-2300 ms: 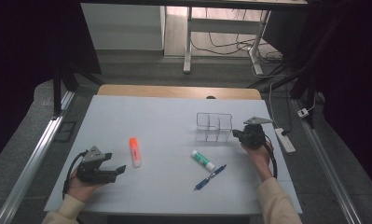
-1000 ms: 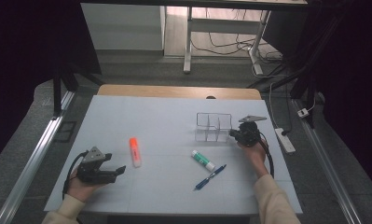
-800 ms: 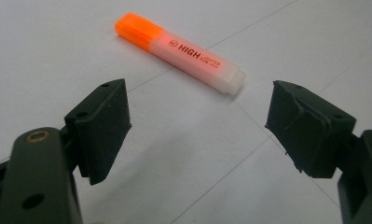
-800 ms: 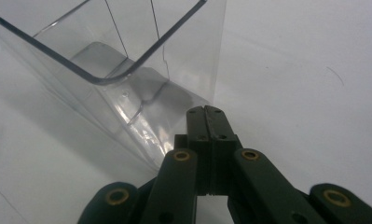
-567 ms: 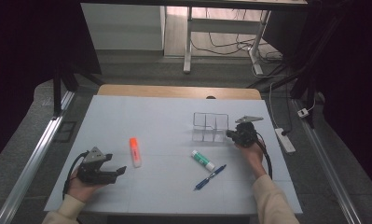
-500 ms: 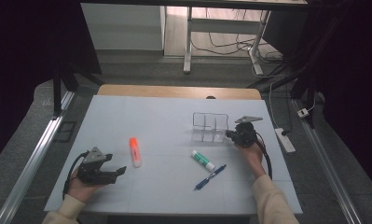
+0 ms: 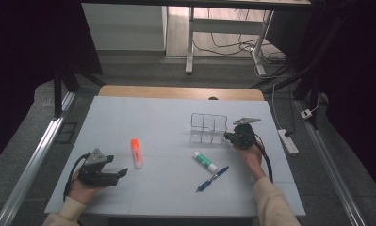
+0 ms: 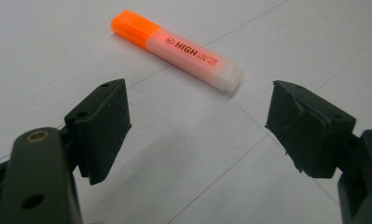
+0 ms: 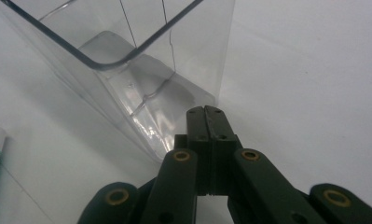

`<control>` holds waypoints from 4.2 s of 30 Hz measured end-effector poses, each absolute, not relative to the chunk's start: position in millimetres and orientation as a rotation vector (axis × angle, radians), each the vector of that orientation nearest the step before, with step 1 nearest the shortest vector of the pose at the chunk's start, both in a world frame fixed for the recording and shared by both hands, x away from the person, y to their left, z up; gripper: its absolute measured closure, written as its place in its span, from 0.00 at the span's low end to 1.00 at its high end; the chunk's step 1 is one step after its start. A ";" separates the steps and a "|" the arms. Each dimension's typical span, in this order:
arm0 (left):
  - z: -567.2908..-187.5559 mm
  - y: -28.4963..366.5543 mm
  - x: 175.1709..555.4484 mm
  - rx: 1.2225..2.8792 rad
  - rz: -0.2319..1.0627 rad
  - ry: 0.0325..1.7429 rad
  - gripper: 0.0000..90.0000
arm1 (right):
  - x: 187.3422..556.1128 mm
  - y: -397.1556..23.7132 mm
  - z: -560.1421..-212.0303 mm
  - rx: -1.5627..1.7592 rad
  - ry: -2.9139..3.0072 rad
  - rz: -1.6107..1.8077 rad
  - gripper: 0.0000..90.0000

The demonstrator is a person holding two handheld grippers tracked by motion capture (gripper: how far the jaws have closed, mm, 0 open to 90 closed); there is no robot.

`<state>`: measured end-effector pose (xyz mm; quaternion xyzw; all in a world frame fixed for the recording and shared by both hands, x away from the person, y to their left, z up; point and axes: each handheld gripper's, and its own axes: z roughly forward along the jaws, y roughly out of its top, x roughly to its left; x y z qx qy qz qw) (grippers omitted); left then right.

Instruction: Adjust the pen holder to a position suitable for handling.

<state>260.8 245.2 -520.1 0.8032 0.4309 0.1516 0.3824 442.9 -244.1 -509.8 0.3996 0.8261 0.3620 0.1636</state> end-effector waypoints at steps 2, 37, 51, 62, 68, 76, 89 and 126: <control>-520.1 245.2 260.8 2.048 0.387 1.099 0.24 | 442.7 -241.9 -510.2 1.137 2.358 1.036 0.99; -520.4 244.8 260.8 2.052 0.387 1.097 0.24 | 443.1 -200.7 -514.0 1.072 2.426 1.033 0.99; -520.5 245.8 260.7 2.049 0.386 1.097 0.24 | 446.2 -183.2 -514.6 1.041 2.452 1.043 0.99; -520.7 246.4 260.6 2.049 0.386 1.097 0.24 | 452.0 -175.5 -514.2 1.033 2.457 1.042 0.99; -520.8 246.6 259.9 2.049 0.389 1.099 0.24 | 457.8 -168.5 -514.4 1.024 2.458 1.049 0.99; -521.6 247.4 260.2 2.051 0.388 1.104 0.24 | 466.1 -160.2 -515.4 1.018 2.466 1.059 0.99; -521.2 248.5 259.6 2.049 0.389 1.101 0.24 | 450.8 -162.7 -510.7 0.988 2.512 1.055 0.99; -521.0 249.6 259.3 2.047 0.393 1.103 0.24 | 438.0 -150.1 -509.0 0.945 2.561 1.098 0.99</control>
